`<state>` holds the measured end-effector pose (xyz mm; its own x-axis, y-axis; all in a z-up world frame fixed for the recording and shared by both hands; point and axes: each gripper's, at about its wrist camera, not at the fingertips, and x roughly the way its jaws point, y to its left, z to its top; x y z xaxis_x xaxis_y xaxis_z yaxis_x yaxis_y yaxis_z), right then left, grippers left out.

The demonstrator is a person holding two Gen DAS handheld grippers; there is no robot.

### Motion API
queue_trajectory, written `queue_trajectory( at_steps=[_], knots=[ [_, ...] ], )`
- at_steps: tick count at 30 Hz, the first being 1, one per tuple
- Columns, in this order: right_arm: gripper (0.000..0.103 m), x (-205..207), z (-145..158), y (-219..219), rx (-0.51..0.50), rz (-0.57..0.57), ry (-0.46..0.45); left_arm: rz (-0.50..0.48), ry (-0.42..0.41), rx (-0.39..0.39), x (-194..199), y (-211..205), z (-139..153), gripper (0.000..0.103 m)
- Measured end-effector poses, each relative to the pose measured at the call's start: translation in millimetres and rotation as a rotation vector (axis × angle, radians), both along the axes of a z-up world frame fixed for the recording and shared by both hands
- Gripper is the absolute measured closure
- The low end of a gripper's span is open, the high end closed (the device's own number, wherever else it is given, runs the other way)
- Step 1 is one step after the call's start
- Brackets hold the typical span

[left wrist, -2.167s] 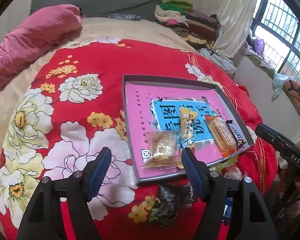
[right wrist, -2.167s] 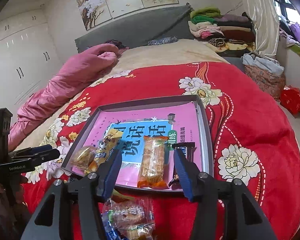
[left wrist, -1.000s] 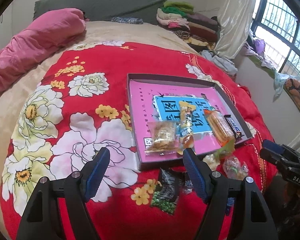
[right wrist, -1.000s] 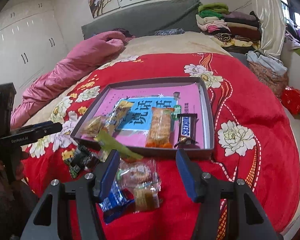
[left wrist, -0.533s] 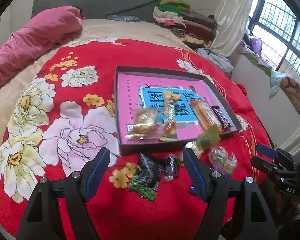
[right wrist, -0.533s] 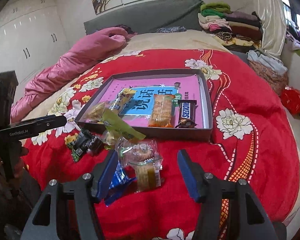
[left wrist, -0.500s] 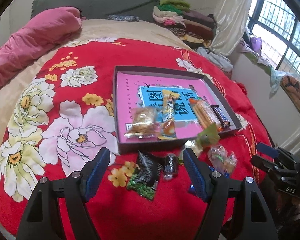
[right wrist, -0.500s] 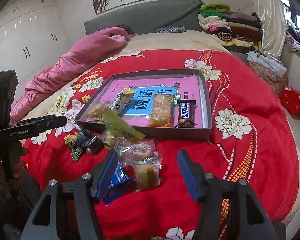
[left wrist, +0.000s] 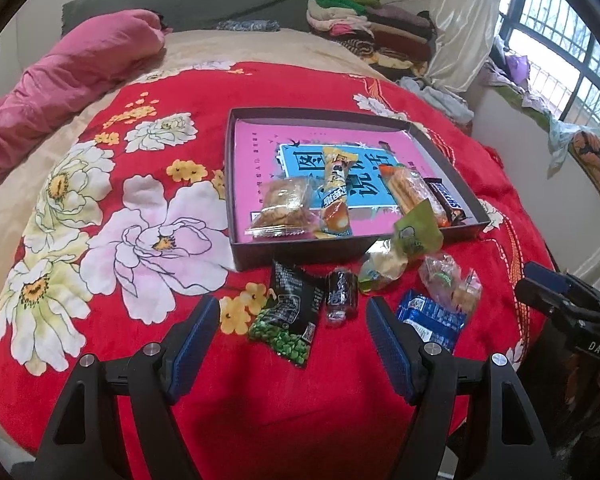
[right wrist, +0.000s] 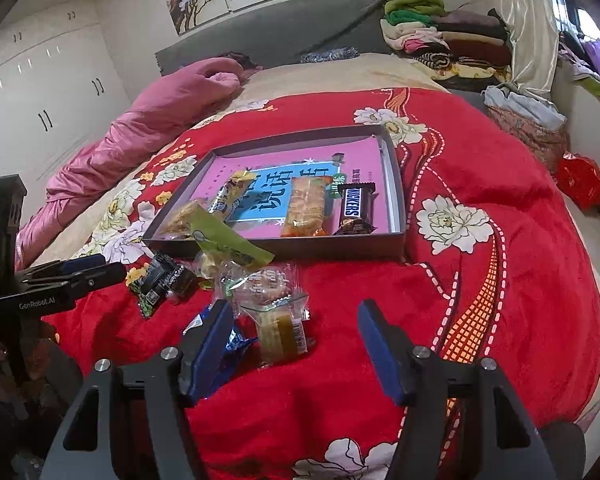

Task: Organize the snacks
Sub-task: 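Withdraw both open tools from the box back over the snack pile, then grasp the black pea bag with the left tool while the right tool grasps a pastry bag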

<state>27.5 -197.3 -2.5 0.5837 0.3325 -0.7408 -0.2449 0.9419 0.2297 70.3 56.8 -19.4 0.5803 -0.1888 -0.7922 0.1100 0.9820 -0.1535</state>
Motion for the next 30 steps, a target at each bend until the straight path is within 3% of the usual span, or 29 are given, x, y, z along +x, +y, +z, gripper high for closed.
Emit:
queue_trajectory(
  at_steps=[11,23,30],
  knots=[
    [0.038,2,-12,6,-0.019,0.018,0.029,-0.007,0.025,0.032,0,-4,-12,0.026],
    [0.038,14,-46,27,-0.075,0.058,0.087,-0.019,0.021,0.092,8,-8,-30,0.026],
    [0.038,24,-57,24,-0.053,0.036,0.099,-0.022,0.022,0.116,15,-9,-37,0.026]
  ],
)
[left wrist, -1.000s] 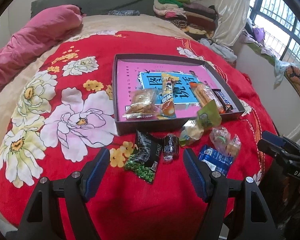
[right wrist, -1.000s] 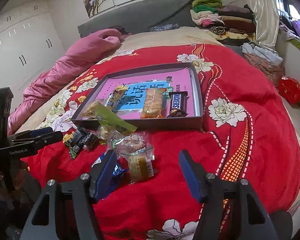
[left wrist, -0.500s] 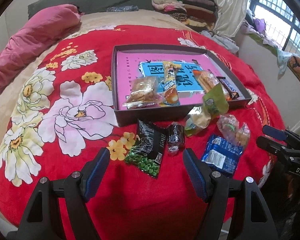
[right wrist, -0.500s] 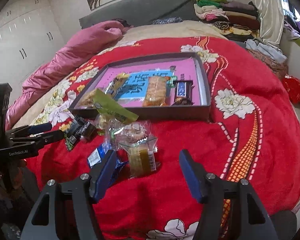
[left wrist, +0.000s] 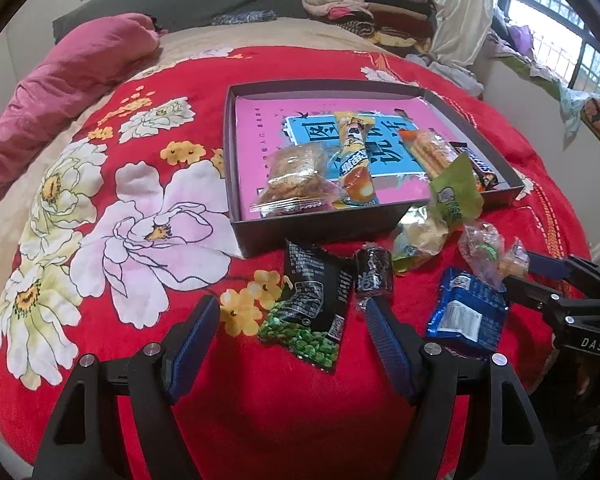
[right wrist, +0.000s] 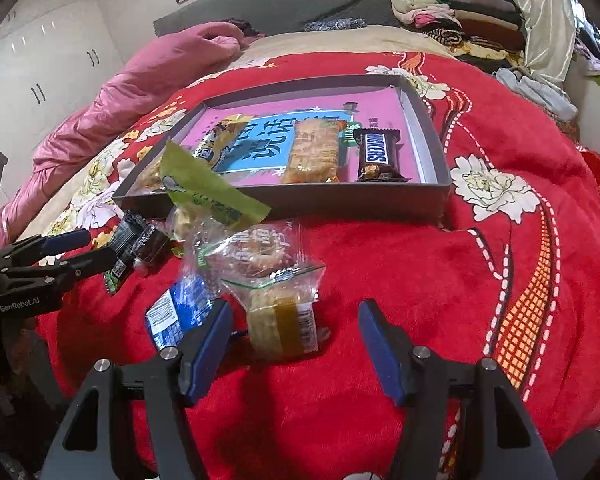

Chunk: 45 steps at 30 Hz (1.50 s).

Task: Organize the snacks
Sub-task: 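Grasp the black pea bag with the left tool while the right tool grasps a pastry bag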

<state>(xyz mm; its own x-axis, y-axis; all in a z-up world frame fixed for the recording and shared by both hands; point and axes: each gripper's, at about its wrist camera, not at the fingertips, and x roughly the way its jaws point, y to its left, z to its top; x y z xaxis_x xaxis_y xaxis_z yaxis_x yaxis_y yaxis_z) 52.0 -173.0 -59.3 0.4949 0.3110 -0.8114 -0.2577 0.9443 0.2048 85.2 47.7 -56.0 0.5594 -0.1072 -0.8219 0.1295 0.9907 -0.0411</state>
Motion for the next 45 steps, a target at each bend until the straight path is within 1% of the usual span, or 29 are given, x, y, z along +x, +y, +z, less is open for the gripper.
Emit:
queue_trajectory(
  at_steps=[1,5,7,10,14,16,19,22,26,28,32,34,36,39,41,45],
  knots=[
    [0.043,1,-1,0,-0.004,-0.003,0.0,0.001,0.003,0.003,1,0,-1,0.026],
    [0.05,4,-5,1,-0.022,0.006,-0.003,0.007,0.015,-0.001,8,2,-7,0.026],
    [0.059,6,-4,4,-0.041,0.018,-0.013,0.007,0.017,-0.001,11,3,-9,0.026],
    [0.067,8,-7,6,-0.041,0.031,-0.012,-0.002,0.03,-0.005,16,2,-13,0.026],
    [0.069,10,-8,4,-0.023,0.033,-0.006,-0.019,0.038,0.024,19,-4,-21,0.026],
    [0.069,10,-6,1,-0.014,0.027,-0.004,-0.016,0.049,0.051,21,-8,-25,0.026],
    [0.07,9,-1,-3,-0.014,0.015,-0.021,-0.015,0.047,0.092,23,-14,-29,0.026],
    [0.07,7,3,-9,-0.002,-0.004,-0.03,-0.006,0.047,0.109,27,-17,-32,0.027],
    [0.07,5,5,-16,0.014,-0.015,-0.037,0.003,0.06,0.076,31,-13,-33,0.031],
    [0.07,5,7,-17,0.026,-0.014,-0.041,0.008,0.06,0.064,31,-10,-33,0.036],
    [0.07,4,10,-21,0.047,-0.02,-0.051,0.026,0.059,0.049,31,-5,-32,0.044],
    [0.07,4,12,-24,0.056,-0.028,-0.055,0.038,0.061,0.04,30,-2,-31,0.053],
    [0.07,5,13,-27,0.067,-0.035,-0.057,0.046,0.062,0.03,29,1,-30,0.06],
    [0.07,5,14,-30,0.075,-0.044,-0.057,0.049,0.066,0.004,28,7,-29,0.062],
    [0.07,5,14,-32,0.095,-0.049,-0.051,0.05,0.065,0.0,27,8,-28,0.063],
    [0.07,4,17,-33,0.097,-0.05,-0.059,0.056,0.068,-0.021,25,11,-25,0.064]
  ],
)
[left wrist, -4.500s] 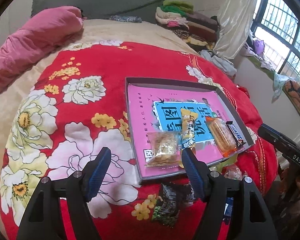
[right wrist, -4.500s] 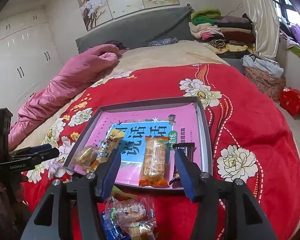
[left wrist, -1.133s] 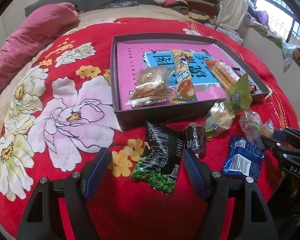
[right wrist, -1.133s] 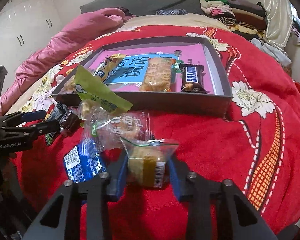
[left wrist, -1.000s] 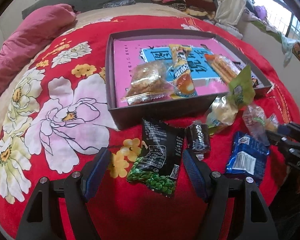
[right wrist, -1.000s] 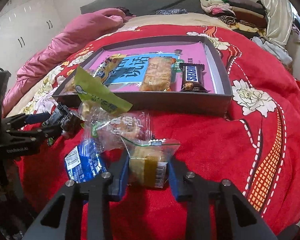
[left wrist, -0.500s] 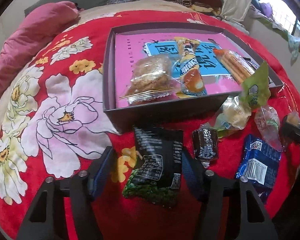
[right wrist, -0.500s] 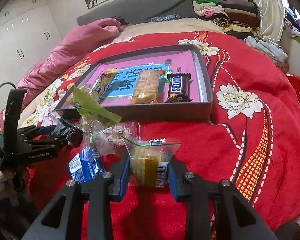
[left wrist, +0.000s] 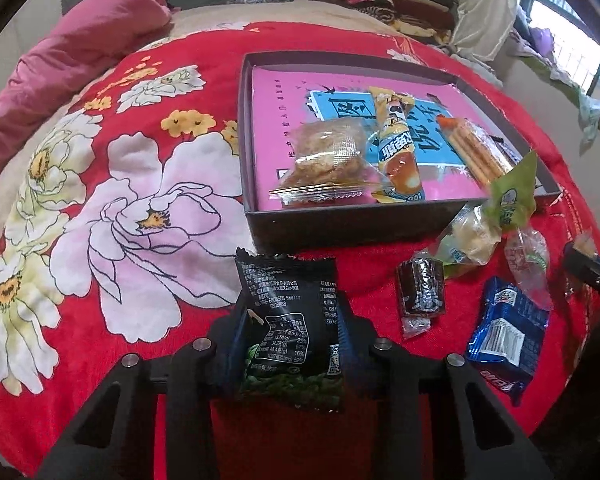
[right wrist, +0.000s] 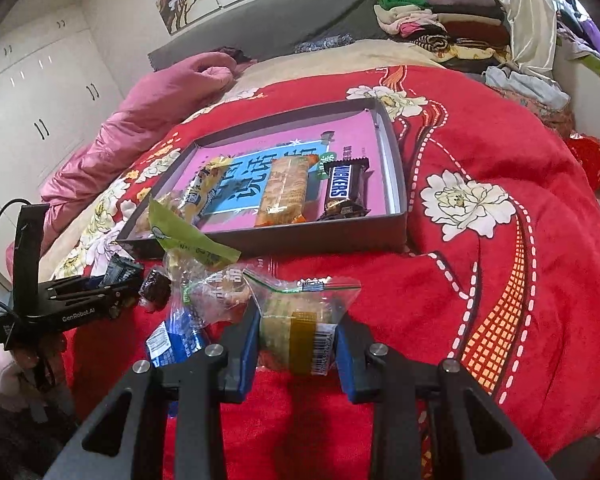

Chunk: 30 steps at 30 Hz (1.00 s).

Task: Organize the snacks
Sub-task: 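Grasp the black pea bag with the left tool while the right tool grasps a pastry bag, then carry the black bag with the left tool while the right tool carries the pastry bag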

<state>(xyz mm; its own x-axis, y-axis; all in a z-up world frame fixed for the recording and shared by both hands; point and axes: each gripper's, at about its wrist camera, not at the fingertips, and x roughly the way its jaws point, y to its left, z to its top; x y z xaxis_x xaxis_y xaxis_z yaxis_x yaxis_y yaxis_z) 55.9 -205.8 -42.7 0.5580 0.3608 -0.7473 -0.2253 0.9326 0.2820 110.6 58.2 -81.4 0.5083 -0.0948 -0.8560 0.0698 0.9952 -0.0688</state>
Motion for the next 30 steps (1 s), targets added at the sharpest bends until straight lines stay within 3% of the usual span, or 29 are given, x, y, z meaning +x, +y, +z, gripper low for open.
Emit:
queue_trajectory(
  at_steps=[16,30],
  knots=[
    [0.07,2,2,-1,0.064,0.039,-0.009,0.04,0.012,-0.093,-16,14,14,0.065],
    [0.07,3,8,-5,0.059,0.03,-0.043,0.06,-0.049,-0.168,-34,15,48,0.065]
  ],
)
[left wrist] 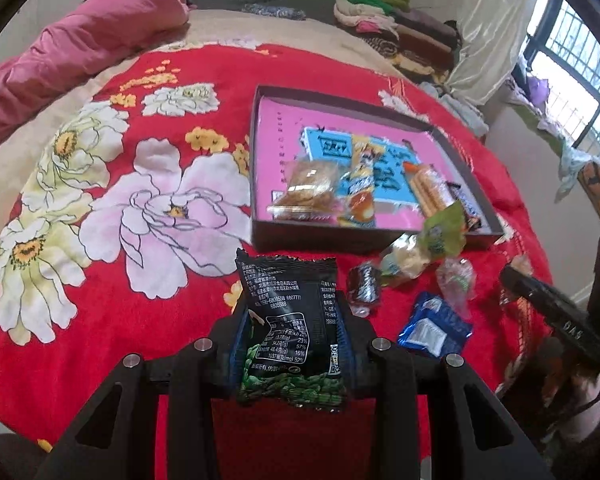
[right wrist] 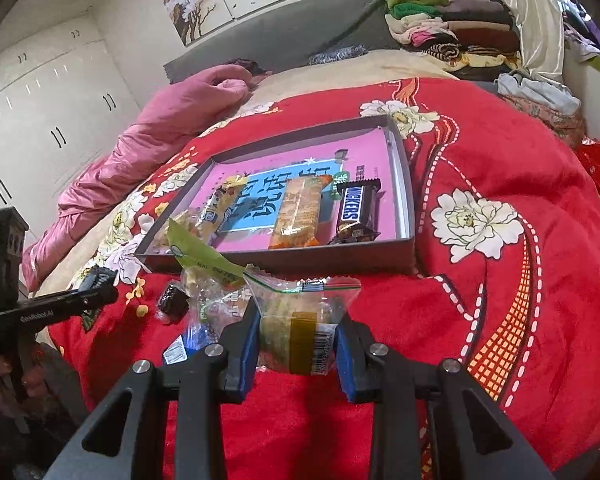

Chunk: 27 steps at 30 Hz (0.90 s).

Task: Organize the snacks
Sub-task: 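Carry the black bag with the left tool while the right tool carries the pastry bag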

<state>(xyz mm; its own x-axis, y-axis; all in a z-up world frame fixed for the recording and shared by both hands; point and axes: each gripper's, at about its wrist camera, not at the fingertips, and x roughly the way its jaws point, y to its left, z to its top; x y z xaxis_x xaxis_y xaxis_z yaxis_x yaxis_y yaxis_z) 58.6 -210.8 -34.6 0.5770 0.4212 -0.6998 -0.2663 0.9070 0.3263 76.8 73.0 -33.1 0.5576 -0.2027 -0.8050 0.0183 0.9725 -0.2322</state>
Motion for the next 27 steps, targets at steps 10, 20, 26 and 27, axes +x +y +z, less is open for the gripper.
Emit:
queue_trajectory(
  at_steps=[10,20,26,27],
  knots=[
    [0.07,0,5,-9,0.035,-0.016,-0.015,-0.023,-0.044,0.006,-3,-18,23,0.065],
    [0.07,1,8,-17,0.067,-0.029,-0.025,-0.026,-0.046,-0.002,0,-29,30,0.065],
    [0.07,1,12,-24,0.093,-0.044,-0.039,-0.038,-0.061,-0.006,5,-41,37,0.065],
    [0.07,1,13,-25,0.093,-0.049,-0.041,-0.039,-0.06,-0.006,6,-43,38,0.065]
  ],
)
